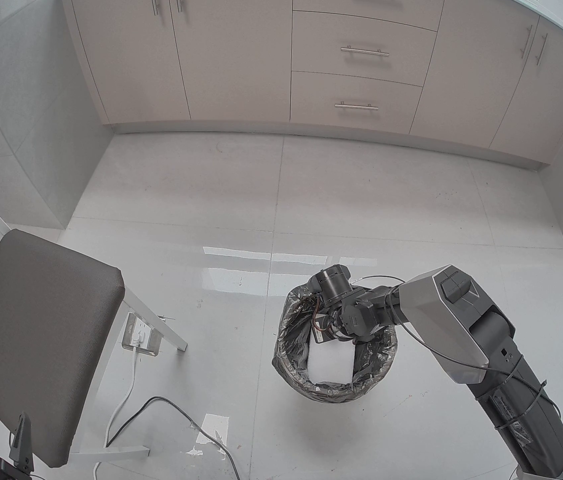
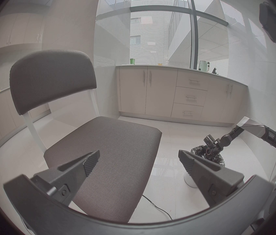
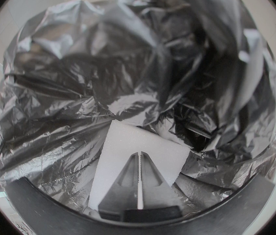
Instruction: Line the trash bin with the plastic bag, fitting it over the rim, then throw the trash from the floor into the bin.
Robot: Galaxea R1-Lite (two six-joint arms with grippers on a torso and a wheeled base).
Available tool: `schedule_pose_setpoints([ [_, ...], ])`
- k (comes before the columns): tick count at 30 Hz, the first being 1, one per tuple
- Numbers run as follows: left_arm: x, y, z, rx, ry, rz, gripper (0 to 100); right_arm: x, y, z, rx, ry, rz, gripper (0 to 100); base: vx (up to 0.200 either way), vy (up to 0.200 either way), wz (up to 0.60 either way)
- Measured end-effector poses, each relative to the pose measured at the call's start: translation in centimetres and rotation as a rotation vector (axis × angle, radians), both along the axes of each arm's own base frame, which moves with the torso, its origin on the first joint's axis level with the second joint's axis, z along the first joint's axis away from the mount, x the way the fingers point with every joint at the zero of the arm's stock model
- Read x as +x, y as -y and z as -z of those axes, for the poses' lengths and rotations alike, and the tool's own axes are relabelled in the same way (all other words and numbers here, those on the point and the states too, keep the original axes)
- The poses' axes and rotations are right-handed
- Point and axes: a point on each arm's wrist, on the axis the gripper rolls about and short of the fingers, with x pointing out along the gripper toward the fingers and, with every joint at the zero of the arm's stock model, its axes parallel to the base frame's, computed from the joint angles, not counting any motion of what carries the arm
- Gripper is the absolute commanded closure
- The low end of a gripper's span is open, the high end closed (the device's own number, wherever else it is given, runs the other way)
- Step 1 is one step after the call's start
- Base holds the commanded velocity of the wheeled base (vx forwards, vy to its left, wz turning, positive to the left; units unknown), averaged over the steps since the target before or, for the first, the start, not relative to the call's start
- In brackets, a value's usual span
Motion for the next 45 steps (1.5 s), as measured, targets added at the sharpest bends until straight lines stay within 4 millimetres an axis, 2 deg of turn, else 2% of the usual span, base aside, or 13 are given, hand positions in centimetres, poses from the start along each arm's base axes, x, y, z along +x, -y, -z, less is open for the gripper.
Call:
schedule_pose_setpoints([
  [32, 0.0, 0.0, 0.0, 0.0, 0.0, 0.0, 0, 0.0, 0.5, 1.5, -0.013, -0.021, 0.009, 100, 0.0, 0.0, 0.0],
  [39, 0.0, 0.0, 0.0, 0.0, 0.0, 0.0, 0, 0.2, 0.3, 0.0, -0.003, -0.002, 0.005, 100, 0.0, 0.0, 0.0],
  [45, 0.0, 0.0, 0.0, 0.0, 0.0, 0.0, 0, 0.4, 0.2, -3.6, 0.004, 0.048, -0.009, 100, 0.0, 0.0, 0.0],
])
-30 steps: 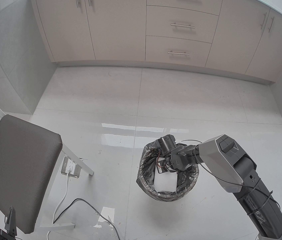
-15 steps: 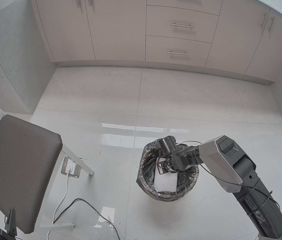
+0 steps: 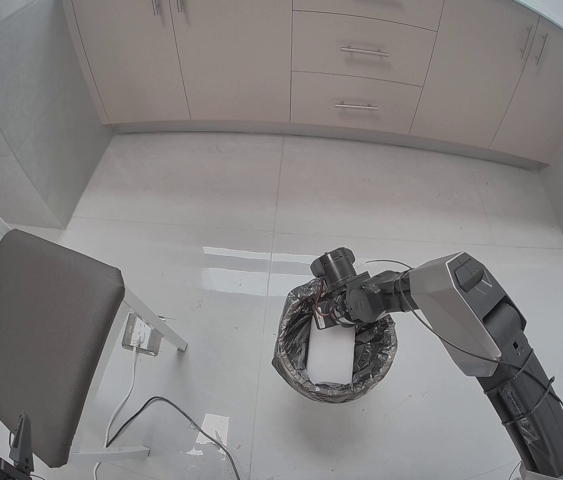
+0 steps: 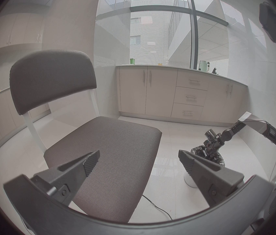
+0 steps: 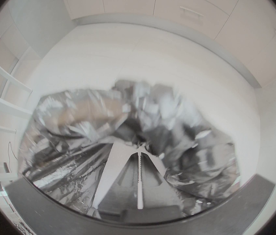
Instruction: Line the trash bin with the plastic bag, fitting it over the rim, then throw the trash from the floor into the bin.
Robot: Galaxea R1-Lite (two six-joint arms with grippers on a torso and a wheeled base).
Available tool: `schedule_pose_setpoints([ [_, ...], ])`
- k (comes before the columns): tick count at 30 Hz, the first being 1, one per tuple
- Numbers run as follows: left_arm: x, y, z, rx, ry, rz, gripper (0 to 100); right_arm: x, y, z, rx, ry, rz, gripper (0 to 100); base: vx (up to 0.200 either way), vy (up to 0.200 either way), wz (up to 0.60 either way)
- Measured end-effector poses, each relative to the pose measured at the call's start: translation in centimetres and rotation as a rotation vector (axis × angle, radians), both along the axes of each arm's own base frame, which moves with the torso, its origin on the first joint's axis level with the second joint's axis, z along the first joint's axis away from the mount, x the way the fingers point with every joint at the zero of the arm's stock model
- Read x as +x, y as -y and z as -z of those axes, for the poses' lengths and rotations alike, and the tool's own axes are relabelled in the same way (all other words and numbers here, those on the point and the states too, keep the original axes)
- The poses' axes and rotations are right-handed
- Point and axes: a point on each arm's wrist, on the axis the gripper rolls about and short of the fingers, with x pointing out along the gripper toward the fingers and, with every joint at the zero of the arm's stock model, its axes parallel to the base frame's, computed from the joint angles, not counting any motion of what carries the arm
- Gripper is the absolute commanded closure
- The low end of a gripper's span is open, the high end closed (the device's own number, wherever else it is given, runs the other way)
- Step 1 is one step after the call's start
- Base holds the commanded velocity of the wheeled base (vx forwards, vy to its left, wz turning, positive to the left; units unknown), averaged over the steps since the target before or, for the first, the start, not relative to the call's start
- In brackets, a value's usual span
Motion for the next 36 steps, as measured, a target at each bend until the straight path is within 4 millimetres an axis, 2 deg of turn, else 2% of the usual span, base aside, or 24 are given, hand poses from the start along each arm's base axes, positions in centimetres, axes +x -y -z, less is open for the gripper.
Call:
schedule_pose_setpoints([
  [10, 0.0, 0.0, 0.0, -0.005, 0.0, -0.001, 0, 0.1, 0.1, -4.8, -0.018, 0.081, -0.032, 100, 0.0, 0.0, 0.0],
  [19, 0.0, 0.0, 0.0, -0.009, 0.001, -0.002, 0, -0.1, 0.0, -7.1, -0.003, 0.122, -0.032, 100, 0.0, 0.0, 0.0],
  [24, 0.0, 0.0, 0.0, -0.012, 0.003, -0.002, 0, -0.9, -0.1, -8.7, -0.012, 0.106, -0.042, 100, 0.0, 0.0, 0.0],
  [30, 0.0, 0.0, 0.0, -0.005, 0.007, -0.002, 0, -2.2, -1.3, -10.8, -0.003, 0.113, -0.072, 100, 0.0, 0.0, 0.0],
  [36, 0.0, 0.0, 0.0, -0.008, 0.006, -0.002, 0, -3.0, -1.1, -12.4, -0.011, 0.096, -0.077, 100, 0.0, 0.0, 0.0],
])
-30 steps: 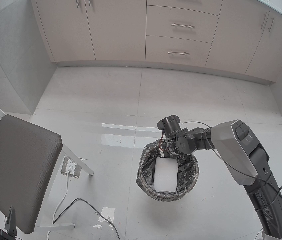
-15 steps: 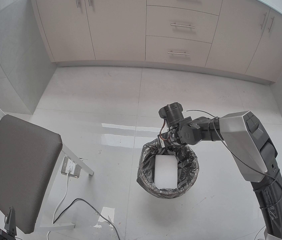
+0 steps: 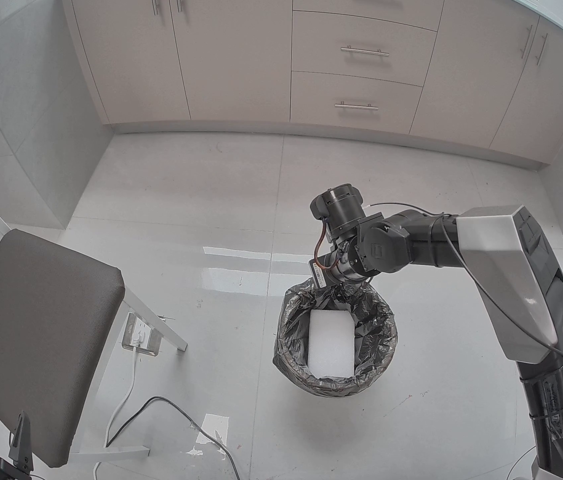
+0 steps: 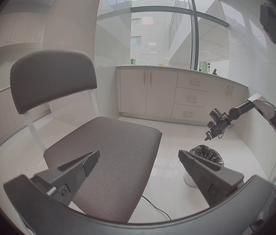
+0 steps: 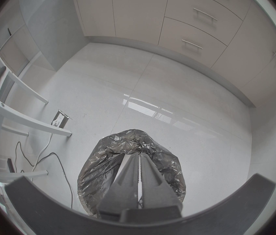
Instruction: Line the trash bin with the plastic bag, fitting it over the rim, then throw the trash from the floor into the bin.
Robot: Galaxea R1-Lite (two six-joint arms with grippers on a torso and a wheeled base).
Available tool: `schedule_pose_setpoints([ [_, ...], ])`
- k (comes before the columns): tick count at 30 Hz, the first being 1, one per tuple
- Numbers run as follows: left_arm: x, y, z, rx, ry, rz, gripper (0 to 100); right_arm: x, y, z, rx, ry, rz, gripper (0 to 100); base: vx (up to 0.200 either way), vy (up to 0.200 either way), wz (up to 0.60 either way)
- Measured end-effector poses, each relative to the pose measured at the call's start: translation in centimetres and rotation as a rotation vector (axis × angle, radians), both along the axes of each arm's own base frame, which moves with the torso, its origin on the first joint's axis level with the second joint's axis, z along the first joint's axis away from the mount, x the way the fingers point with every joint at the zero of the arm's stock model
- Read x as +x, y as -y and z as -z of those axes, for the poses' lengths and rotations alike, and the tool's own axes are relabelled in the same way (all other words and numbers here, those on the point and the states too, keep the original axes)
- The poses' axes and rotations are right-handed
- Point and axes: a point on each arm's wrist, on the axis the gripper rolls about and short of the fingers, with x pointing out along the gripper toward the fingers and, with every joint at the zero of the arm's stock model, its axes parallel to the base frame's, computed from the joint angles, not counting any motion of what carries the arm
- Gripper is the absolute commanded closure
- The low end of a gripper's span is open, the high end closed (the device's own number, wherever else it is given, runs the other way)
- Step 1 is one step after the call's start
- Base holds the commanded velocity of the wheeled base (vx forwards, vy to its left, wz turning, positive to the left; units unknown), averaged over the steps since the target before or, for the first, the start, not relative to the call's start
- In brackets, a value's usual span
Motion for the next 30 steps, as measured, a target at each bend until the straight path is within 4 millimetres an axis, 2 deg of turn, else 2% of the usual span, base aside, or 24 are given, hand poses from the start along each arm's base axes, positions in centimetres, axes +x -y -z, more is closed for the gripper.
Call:
schedule_pose_setpoints([
  [10, 0.0, 0.0, 0.0, -0.006, -0.003, -0.001, 0, -0.6, 1.3, -4.1, 0.025, 0.043, 0.017, 100, 0.0, 0.0, 0.0],
  [20, 0.0, 0.0, 0.0, 0.01, -0.003, -0.012, 0, -3.0, 3.9, -10.4, 0.038, 0.068, 0.036, 100, 0.0, 0.0, 0.0],
  [26, -0.1, -0.3, 0.0, 0.054, -0.009, -0.15, 0, -4.7, 5.7, -13.8, 0.047, 0.083, 0.051, 100, 0.0, 0.0, 0.0],
  [30, -0.1, -0.3, -0.1, 0.059, -0.01, -0.142, 0, -6.1, 6.8, -16.1, 0.056, 0.099, 0.058, 100, 0.0, 0.0, 0.0],
])
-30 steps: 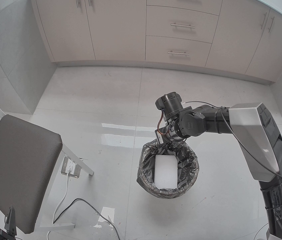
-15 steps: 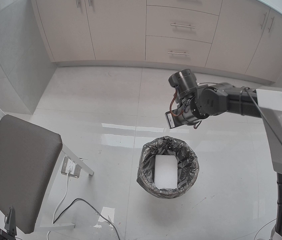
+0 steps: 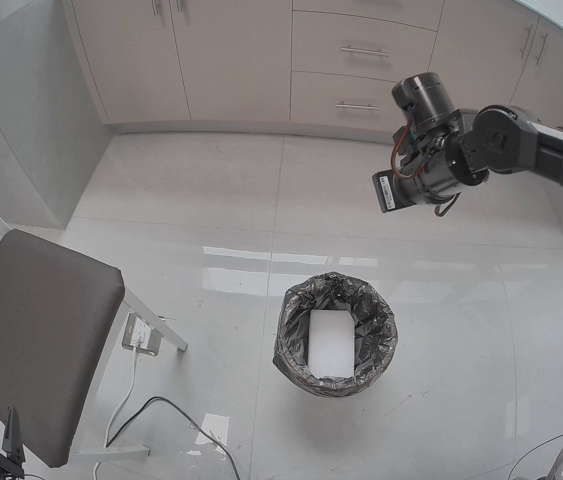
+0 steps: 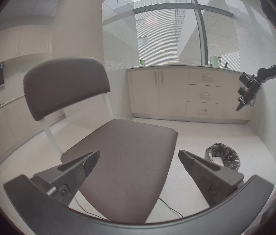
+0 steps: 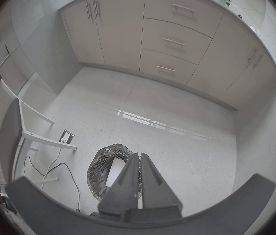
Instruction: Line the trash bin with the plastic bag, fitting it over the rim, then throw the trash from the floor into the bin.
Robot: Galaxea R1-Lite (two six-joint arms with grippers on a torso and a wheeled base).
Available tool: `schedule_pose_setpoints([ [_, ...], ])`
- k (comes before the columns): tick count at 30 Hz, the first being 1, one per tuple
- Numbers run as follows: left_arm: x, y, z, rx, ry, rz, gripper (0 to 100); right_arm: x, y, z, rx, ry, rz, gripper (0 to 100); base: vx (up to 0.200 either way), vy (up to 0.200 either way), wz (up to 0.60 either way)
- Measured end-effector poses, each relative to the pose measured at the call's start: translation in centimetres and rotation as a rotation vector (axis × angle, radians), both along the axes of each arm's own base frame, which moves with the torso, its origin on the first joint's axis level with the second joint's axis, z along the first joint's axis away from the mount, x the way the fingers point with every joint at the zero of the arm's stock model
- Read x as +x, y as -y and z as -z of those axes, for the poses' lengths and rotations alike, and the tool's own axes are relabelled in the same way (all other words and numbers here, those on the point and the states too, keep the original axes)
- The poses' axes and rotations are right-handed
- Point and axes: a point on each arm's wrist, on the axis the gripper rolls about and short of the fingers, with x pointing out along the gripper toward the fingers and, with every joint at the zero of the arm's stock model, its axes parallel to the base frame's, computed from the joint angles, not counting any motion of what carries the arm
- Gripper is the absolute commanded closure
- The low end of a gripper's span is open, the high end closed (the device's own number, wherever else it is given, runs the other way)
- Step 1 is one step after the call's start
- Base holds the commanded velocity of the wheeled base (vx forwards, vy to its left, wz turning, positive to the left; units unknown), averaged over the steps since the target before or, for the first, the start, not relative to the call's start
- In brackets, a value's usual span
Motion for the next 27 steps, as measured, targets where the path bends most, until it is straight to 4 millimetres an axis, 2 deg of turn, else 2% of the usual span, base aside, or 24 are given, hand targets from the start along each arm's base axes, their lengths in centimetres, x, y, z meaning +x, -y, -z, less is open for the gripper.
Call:
schedule_pose_setpoints([
  [6, 0.1, 0.5, 0.2, 0.011, -0.007, 0.206, 0, -3.5, 2.1, -4.2, 0.013, 0.024, 0.003, 100, 0.0, 0.0, 0.0],
  [14, 0.2, 0.6, 0.3, 0.031, -0.013, 0.255, 0, -9.4, 5.5, -9.4, 0.012, 0.059, -0.009, 100, 0.0, 0.0, 0.0],
  [20, 0.2, 0.6, 0.3, 0.032, -0.01, 0.257, 0, -15.2, 8.7, -12.5, -0.031, 0.076, -0.04, 100, 0.0, 0.0, 0.0],
  [27, 0.2, 0.6, 0.2, 0.034, 0.001, 0.258, 0, -24.0, 14.1, -14.3, -0.166, 0.011, -0.089, 100, 0.0, 0.0, 0.0],
])
